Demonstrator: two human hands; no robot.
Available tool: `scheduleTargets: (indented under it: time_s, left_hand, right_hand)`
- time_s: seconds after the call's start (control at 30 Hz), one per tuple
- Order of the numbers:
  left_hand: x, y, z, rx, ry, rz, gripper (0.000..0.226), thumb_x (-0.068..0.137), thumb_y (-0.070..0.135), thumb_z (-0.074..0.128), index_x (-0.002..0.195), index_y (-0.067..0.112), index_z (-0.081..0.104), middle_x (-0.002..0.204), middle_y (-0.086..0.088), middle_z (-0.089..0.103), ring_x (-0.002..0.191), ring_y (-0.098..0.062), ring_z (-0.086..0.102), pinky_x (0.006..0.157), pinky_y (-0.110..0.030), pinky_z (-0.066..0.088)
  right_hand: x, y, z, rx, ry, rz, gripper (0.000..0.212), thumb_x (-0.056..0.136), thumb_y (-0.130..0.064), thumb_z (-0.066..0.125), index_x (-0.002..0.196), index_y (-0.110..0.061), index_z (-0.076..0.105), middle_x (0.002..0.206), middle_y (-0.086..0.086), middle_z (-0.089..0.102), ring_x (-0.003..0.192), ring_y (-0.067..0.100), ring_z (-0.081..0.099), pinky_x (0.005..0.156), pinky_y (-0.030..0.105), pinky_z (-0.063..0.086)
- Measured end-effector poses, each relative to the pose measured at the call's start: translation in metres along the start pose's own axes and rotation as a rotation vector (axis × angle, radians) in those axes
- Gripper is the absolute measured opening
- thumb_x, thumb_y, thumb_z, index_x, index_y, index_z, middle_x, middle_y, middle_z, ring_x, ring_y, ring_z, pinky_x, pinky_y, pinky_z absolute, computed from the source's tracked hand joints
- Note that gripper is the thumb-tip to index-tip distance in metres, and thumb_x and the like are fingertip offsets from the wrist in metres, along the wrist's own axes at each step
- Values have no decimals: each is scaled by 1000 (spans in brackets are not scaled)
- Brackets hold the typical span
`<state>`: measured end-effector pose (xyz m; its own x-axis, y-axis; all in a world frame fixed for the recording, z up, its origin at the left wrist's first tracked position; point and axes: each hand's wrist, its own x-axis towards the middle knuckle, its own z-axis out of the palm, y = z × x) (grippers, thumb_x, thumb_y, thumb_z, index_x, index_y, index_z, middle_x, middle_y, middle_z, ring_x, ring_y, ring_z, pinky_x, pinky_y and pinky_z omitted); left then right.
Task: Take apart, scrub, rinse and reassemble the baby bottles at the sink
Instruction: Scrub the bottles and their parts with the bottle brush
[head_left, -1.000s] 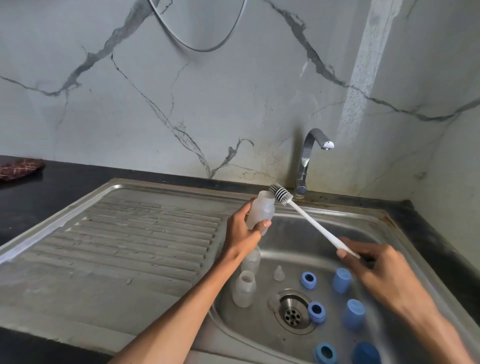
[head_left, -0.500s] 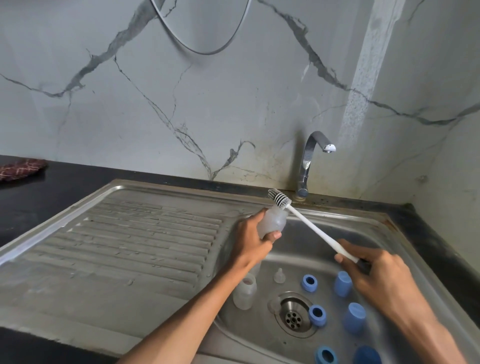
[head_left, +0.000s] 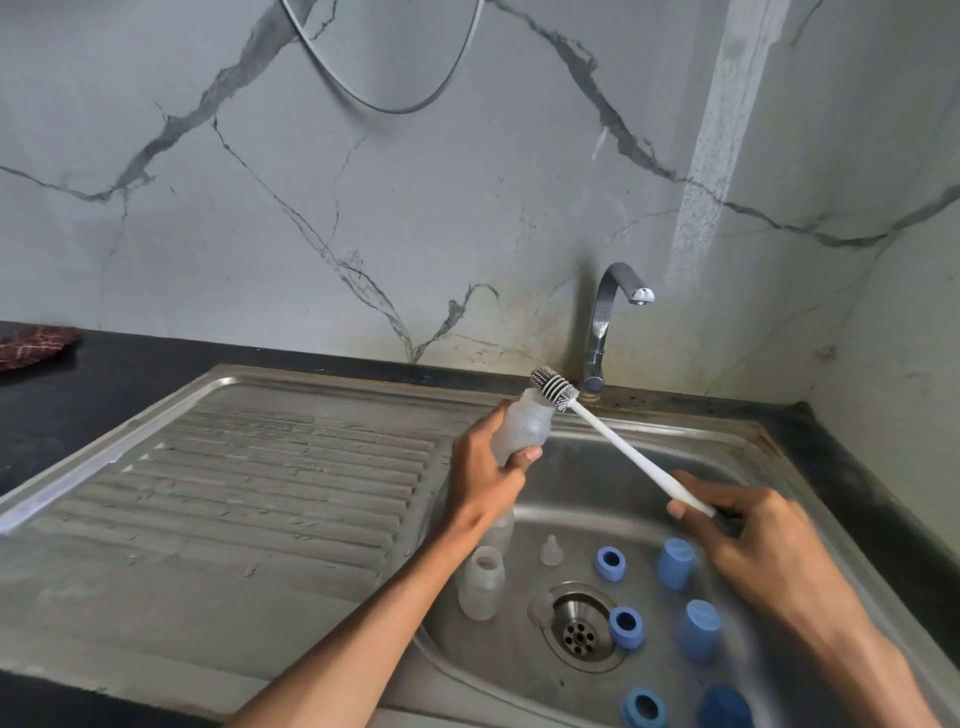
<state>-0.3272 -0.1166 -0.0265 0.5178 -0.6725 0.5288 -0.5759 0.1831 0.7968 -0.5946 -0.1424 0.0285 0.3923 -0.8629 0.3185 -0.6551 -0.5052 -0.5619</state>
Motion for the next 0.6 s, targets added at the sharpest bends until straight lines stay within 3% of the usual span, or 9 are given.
scheduleTargets:
  time_s: [0.07,0.17,0.33,0.47,0.6]
  left_hand:
    - [6,-5,-8,-28,87,-91,45,74,30,73,118,24,67,102,6,73,92,-13,69,78,-24,56]
    - [15,-15,-23,-49,180,-252,42,78,36,73,116,21,64,104,0,71,94,-21,68,82,-38,58]
    - [9,-9,-20,50,-14,-264,54,61,39,82,106,27,55,102,4,67,88,-19,68,78,-42,58]
    - [-2,8,-18,135,-158,-48,56,62,26,81,111,32,55,96,13,66,85,-12,65,72,-29,55]
    - [-14,19,-24,312,-339,5,51,56,26,79,101,32,55,87,10,66,80,-15,62,72,-34,54]
  right_hand:
    - [0,2,2,5,-40,9,38,88,-35,72,125,-36,66,83,-18,66,72,12,67,55,18,47]
    - [1,6,5,-32,-93,7,37,90,-37,69,127,-36,65,78,-24,63,64,6,63,52,15,46]
    - [6,13,5,34,-36,53,35,91,-33,69,126,-29,67,96,-10,68,76,4,58,61,16,40]
    - [11,27,12,-51,-119,102,36,92,-37,68,127,-31,67,95,-4,71,75,11,63,61,18,46]
    - [16,39,17,-77,-175,138,33,91,-41,67,124,-36,68,96,-7,71,81,10,64,69,25,50]
